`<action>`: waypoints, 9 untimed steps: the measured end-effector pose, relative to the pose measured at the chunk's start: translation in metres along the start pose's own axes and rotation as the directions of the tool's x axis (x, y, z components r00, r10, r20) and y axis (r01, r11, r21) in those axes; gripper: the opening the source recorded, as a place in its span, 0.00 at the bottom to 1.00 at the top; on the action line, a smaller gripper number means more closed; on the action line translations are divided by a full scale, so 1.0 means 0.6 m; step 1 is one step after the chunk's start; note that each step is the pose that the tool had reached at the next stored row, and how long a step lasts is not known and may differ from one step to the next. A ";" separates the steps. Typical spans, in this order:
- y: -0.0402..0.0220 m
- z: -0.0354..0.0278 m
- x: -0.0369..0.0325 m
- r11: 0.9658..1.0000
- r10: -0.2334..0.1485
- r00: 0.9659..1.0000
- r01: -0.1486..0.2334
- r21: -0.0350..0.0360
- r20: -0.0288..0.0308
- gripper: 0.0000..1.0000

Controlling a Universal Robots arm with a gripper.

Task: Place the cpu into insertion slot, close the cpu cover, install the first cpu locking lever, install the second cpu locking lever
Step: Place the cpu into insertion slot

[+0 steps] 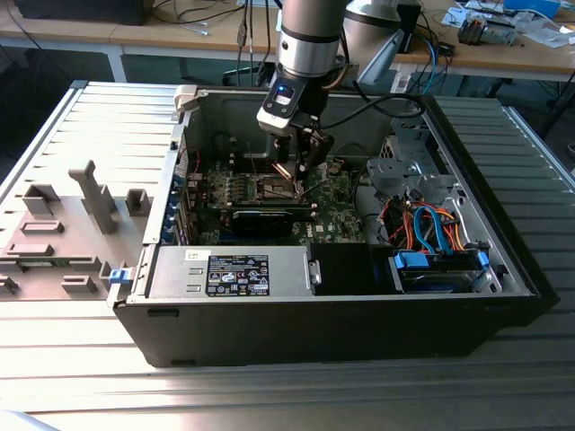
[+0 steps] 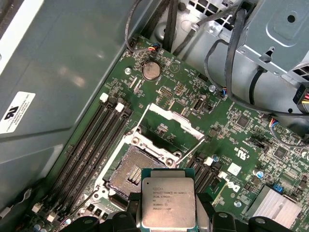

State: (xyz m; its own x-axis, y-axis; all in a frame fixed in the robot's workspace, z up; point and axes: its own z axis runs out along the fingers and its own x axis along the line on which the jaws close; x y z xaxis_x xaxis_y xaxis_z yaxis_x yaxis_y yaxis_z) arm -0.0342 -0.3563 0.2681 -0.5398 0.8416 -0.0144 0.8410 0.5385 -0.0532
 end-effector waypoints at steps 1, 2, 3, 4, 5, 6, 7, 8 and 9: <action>0.000 0.000 0.000 1.000 0.001 1.000 -0.001 0.000 0.000 0.54; 0.000 0.000 0.000 1.000 0.002 1.000 -0.002 0.000 0.000 0.54; 0.000 0.000 0.000 1.000 0.002 1.000 -0.002 0.000 0.000 0.54; 0.000 0.000 0.000 1.000 0.003 1.000 -0.003 0.000 0.000 0.54; 0.000 0.000 0.000 1.000 0.003 1.000 -0.003 0.000 0.000 0.54; 0.000 0.000 0.000 1.000 0.004 1.000 -0.004 0.000 0.000 0.54; 0.000 0.000 0.000 1.000 0.004 1.000 -0.004 0.000 0.000 0.54; 0.000 0.000 0.000 1.000 0.005 1.000 -0.005 0.000 0.000 0.54; 0.000 0.000 0.000 1.000 0.005 1.000 -0.005 0.000 0.000 0.54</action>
State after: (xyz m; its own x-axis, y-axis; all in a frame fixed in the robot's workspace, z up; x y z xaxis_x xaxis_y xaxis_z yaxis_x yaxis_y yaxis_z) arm -0.0341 -0.3563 0.2679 -0.5355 0.8444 -0.0143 0.8437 0.5342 -0.0532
